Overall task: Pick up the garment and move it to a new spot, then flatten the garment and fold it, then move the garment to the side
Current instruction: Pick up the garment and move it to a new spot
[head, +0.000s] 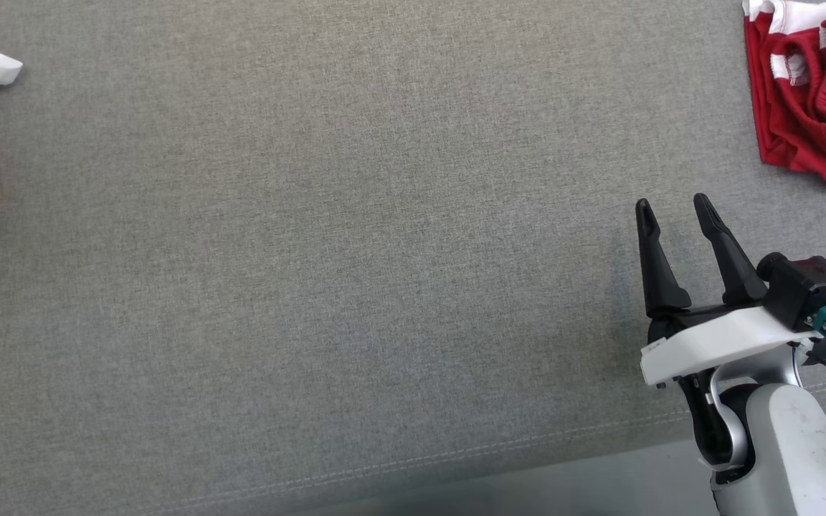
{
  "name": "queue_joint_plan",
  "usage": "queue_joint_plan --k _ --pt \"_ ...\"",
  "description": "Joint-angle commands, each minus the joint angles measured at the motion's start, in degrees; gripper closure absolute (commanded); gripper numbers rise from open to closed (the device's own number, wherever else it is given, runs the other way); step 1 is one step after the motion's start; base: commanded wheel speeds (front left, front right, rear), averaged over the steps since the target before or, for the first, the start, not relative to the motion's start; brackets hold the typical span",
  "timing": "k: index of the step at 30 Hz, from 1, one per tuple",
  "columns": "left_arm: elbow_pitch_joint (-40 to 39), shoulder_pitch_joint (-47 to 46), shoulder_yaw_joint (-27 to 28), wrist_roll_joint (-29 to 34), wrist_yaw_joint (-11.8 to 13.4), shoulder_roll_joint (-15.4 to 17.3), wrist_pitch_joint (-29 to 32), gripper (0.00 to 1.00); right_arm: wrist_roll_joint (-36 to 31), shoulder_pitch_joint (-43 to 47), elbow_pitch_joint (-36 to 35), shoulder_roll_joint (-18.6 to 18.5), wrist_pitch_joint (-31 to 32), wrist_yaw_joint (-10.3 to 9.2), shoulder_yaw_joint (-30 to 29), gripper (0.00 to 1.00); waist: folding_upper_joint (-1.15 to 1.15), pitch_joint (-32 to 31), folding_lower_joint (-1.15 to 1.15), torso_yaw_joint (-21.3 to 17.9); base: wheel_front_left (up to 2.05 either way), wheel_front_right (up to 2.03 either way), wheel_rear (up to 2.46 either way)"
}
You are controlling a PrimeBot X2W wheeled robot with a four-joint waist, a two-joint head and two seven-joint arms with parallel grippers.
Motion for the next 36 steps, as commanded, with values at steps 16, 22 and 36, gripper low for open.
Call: queue_joint_plan --k 16,22,36 --pt "-4.8 -1.8 -2.5 -0.4 -7.5 -6.3 -6.3 1.0 0.1 2.4 2.5 -0.1 -0.6 -0.02 -0.6 0.0 0.0 -11.4 -0.01 2.1 0.0 0.0 0.0" --pt "-7.3 -1.4 -3.3 -2.0 -10.3 -10.1 -6.9 1.0 0.6 4.6 3.1 -0.1 -0.4 -0.02 -1.0 0.0 0.0 -17.3 -0.01 2.1 0.0 0.0 0.0" --pt "-10.9 -3.1 -6.8 -3.8 -8.6 -24.1 -7.6 1.0 2.4 7.6 3.3 -0.1 0.3 -0.02 0.1 0.0 0.0 -24.8 -0.01 -0.4 0.0 0.0 0.0"
